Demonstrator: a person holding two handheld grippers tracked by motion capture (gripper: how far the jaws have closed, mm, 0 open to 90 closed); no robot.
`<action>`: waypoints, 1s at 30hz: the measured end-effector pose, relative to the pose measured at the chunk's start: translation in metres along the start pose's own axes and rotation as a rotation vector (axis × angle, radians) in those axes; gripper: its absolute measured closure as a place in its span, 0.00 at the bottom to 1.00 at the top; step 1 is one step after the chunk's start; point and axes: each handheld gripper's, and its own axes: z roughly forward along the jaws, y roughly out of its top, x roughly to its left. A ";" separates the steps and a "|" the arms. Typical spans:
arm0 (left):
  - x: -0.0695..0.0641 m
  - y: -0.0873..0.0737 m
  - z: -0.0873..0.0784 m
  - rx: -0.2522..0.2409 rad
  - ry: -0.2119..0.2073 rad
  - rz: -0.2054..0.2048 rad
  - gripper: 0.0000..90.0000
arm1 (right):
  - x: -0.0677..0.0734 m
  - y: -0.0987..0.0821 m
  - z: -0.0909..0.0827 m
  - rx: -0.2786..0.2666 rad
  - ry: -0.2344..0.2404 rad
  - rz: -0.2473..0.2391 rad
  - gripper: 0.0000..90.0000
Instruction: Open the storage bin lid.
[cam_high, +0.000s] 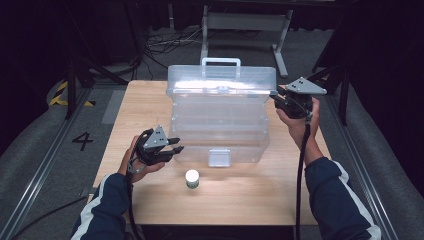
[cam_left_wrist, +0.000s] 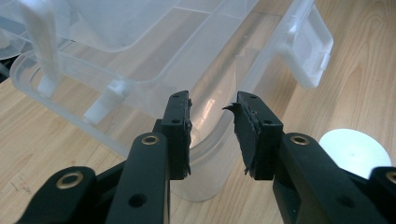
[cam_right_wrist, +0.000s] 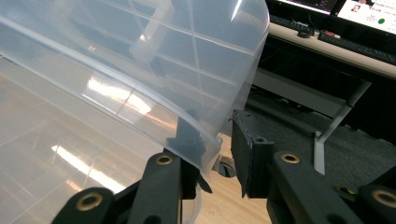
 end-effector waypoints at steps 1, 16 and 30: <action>0.001 0.001 0.000 0.007 -0.007 0.005 0.76 | 0.000 0.001 0.000 0.000 -0.001 0.002 0.81; 0.009 0.011 0.012 0.067 -0.124 0.058 0.79 | -0.002 0.006 0.004 0.022 -0.002 -0.005 0.81; 0.014 0.019 0.020 0.145 -0.182 0.139 0.83 | -0.002 0.012 0.010 0.038 -0.022 0.005 0.83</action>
